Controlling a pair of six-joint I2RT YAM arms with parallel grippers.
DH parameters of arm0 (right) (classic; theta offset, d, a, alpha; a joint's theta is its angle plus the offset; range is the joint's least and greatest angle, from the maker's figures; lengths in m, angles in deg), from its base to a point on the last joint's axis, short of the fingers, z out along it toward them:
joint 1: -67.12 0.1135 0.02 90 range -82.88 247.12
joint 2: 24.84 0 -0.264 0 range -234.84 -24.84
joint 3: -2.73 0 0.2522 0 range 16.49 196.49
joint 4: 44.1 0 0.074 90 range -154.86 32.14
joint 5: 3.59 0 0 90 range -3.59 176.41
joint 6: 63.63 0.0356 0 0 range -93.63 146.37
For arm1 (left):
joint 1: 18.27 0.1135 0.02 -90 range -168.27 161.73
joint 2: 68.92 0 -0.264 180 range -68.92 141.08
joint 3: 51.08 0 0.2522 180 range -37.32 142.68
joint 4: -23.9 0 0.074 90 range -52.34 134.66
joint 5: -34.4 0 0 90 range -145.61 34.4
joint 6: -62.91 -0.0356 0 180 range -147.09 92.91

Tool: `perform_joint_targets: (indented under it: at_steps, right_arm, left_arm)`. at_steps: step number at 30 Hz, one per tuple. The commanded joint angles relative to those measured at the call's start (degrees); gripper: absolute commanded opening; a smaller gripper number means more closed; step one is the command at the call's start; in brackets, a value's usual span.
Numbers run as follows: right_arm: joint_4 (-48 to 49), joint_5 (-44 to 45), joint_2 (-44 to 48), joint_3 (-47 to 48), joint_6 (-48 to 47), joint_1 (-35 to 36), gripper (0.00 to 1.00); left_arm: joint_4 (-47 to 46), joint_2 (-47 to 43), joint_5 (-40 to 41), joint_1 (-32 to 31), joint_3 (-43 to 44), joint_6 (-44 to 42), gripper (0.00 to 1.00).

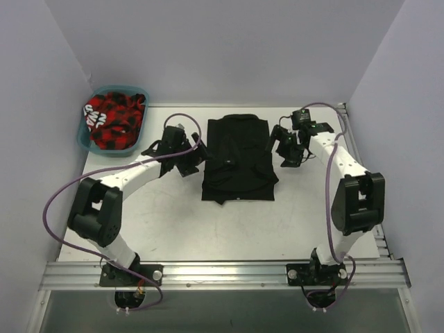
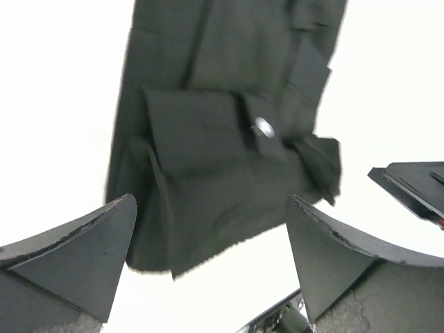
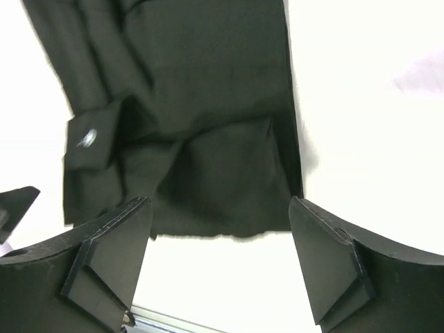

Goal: Fold and stack the long sleeve shirts
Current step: Fold the shirt

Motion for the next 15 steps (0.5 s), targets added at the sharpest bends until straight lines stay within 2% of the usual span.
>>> perform_joint_targets:
  at_steps: [1, 6, 10, 15]
  right_arm:
    - [-0.57, 2.55, 11.12, -5.73, 0.32, -0.16, 0.82]
    - [6.8, 0.01, 21.41, -20.31, 8.66, -0.07, 0.82]
    - [19.61, -2.81, 28.18, -34.1, 16.58, 1.33, 0.81]
    - [28.43, -1.84, 26.89, -39.67, 20.19, 3.8, 0.81]
  left_arm:
    - [0.13, -10.6, 3.35, -0.05, -4.99, -1.83, 0.98]
    - [0.4, -19.22, 5.19, -3.38, -13.61, -1.3, 0.97]
    - [-2.58, -21.6, 5.73, -5.41, -19.5, -1.04, 0.98]
    - [-9.7, -21.52, 6.25, -6.21, -23.99, -1.48, 0.97]
